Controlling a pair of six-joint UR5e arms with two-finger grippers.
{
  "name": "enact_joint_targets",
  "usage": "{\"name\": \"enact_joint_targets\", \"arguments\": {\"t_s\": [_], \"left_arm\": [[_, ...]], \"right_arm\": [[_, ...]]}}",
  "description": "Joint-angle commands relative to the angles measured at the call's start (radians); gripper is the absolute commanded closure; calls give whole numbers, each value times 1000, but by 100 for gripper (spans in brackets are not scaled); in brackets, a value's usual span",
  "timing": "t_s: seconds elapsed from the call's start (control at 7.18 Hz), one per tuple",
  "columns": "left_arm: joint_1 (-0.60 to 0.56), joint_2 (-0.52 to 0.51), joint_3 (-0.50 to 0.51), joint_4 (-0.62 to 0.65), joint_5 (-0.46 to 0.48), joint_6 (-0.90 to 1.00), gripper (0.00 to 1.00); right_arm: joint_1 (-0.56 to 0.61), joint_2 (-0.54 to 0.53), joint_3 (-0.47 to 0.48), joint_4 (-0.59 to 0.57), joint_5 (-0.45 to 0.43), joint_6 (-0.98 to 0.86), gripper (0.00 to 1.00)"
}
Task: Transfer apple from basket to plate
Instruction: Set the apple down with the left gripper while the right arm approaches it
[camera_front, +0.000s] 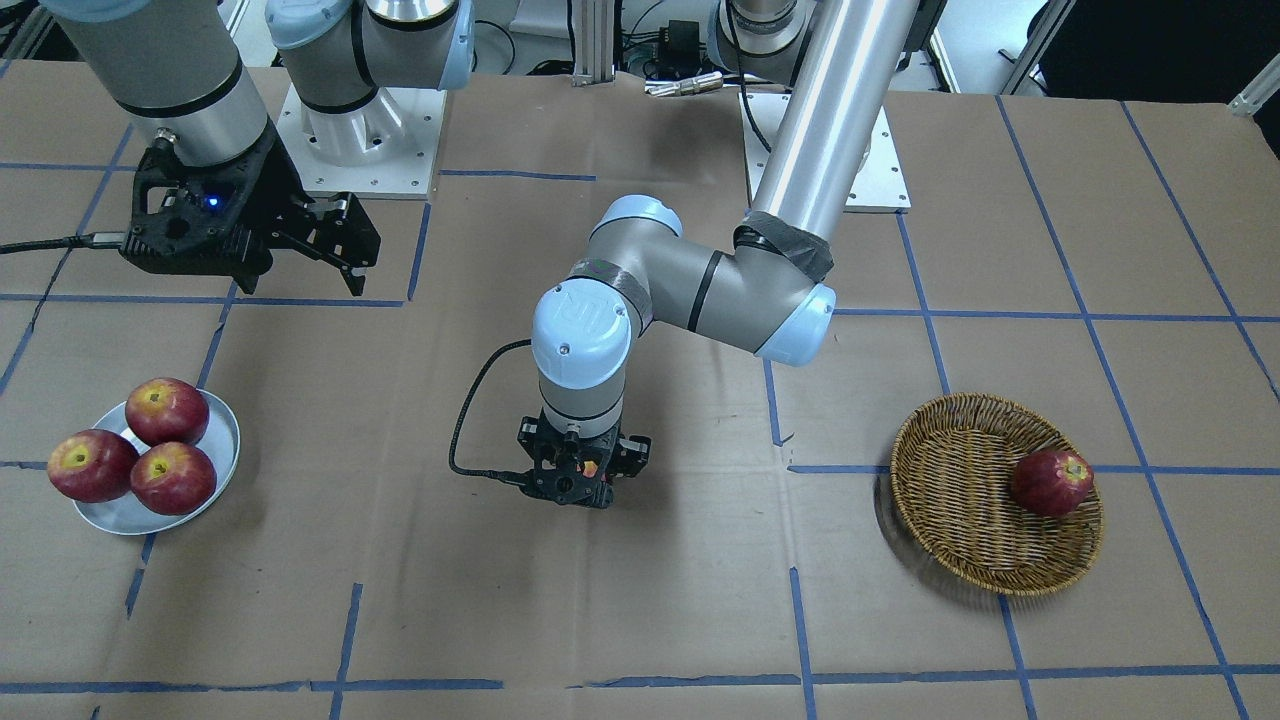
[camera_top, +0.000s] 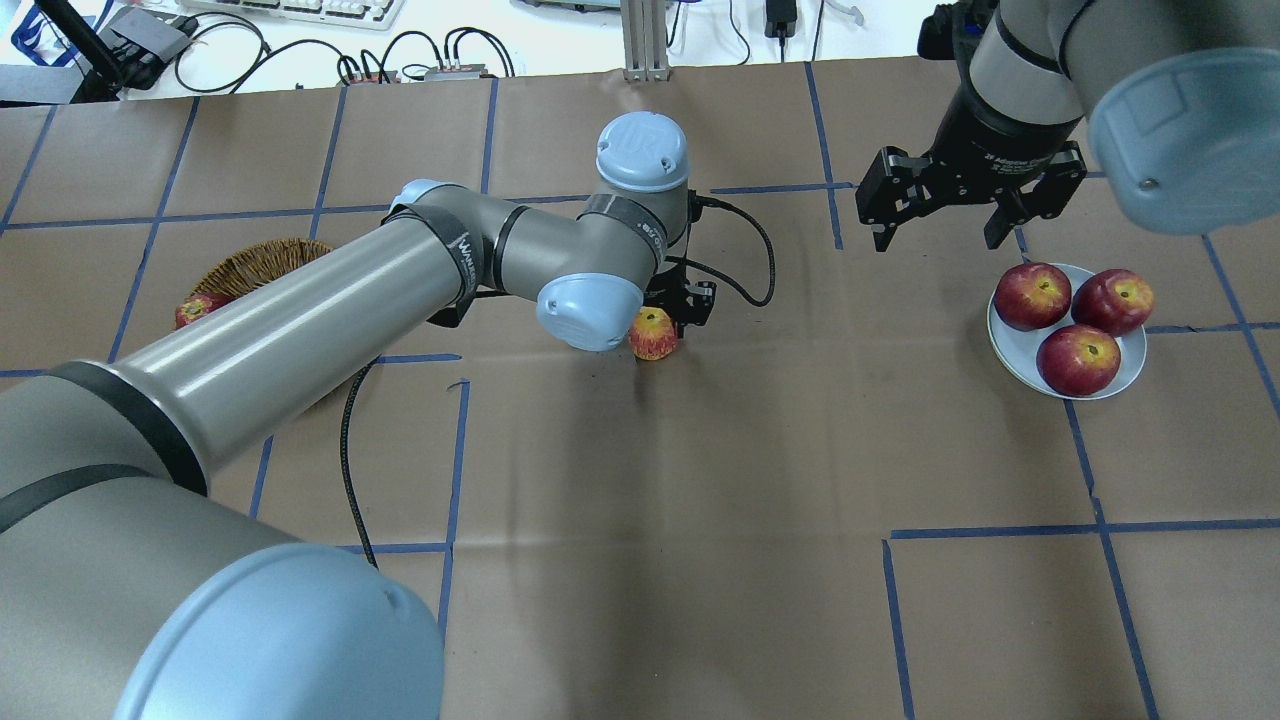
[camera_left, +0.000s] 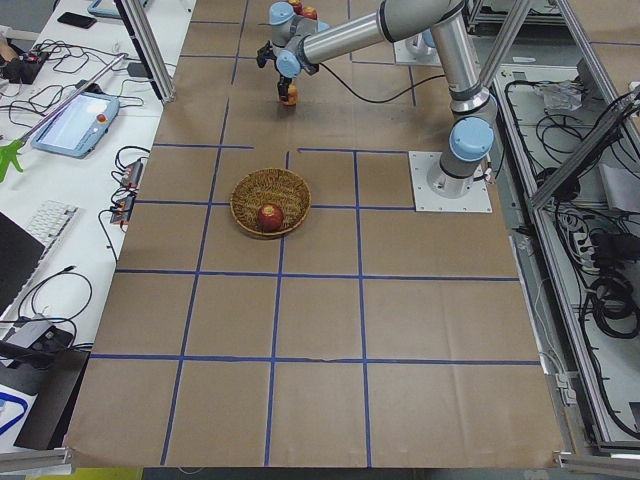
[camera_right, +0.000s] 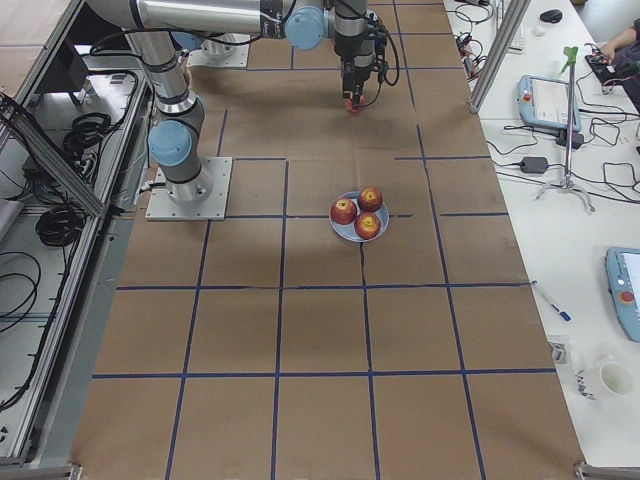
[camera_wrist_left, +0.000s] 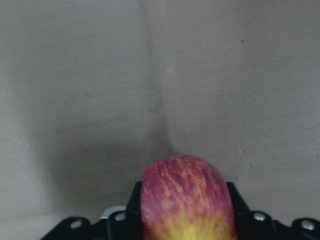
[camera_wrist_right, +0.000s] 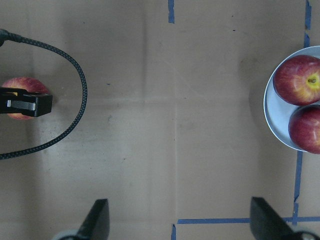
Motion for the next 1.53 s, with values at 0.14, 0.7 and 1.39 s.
{"name": "enact_joint_targets", "arguments": {"t_s": [0.14, 0.7, 1.39], "left_arm": [[6, 57, 12, -41, -2, 2, 1], [177, 402, 1, -424, 9, 191, 1], [351, 637, -16, -653, 7, 413, 1]], "right_arm": [[0, 0, 0, 0, 0, 0, 0], [3, 3, -11, 0, -11, -1, 0], [82, 70, -87, -17, -11, 95, 0]]}}
